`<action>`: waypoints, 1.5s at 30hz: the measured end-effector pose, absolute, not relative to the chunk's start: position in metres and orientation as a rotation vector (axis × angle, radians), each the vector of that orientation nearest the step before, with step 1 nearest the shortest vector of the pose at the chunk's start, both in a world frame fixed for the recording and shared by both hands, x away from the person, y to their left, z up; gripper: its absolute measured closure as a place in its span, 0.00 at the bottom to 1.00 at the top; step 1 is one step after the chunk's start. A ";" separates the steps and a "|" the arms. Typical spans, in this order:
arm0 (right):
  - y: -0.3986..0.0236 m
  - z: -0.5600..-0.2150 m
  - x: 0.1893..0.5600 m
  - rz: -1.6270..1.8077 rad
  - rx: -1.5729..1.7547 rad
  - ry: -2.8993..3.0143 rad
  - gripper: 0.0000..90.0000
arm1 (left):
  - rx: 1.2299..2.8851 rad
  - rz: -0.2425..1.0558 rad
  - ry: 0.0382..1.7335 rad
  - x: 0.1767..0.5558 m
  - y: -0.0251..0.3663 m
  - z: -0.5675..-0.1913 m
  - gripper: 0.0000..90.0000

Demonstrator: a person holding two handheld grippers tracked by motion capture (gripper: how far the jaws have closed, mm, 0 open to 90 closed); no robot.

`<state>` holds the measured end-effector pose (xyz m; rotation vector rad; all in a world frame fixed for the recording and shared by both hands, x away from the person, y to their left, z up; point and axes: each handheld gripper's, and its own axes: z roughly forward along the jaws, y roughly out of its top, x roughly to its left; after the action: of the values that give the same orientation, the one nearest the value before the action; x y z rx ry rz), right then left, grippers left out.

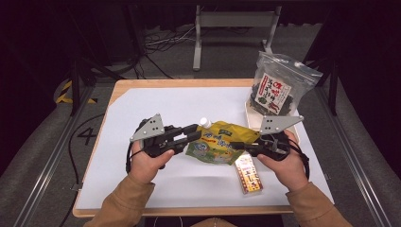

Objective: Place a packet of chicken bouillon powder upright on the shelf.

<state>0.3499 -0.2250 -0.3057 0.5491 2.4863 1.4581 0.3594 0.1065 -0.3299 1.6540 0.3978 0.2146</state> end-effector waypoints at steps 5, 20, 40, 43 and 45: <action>-0.233 -0.299 0.351 1.444 0.568 2.477 0.93 | 1.651 0.219 0.426 0.359 0.115 -0.330 0.77; -0.254 -0.265 0.360 1.355 0.605 2.436 0.93 | 1.727 0.276 0.545 0.365 0.127 -0.337 0.63; -0.285 -0.235 0.373 1.272 0.680 2.380 0.93 | 1.756 0.256 0.580 0.369 0.130 -0.343 0.62; -0.290 -0.233 0.375 1.265 0.692 2.376 0.93 | 1.764 0.255 0.582 0.370 0.131 -0.343 0.64; -0.294 -0.233 0.377 1.254 0.703 2.372 0.93 | 1.765 0.261 0.582 0.370 0.132 -0.343 0.64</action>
<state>0.3770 -0.2941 -0.2325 0.7029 2.3725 1.2545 0.3700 0.1317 -0.3425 1.7648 0.5816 0.2611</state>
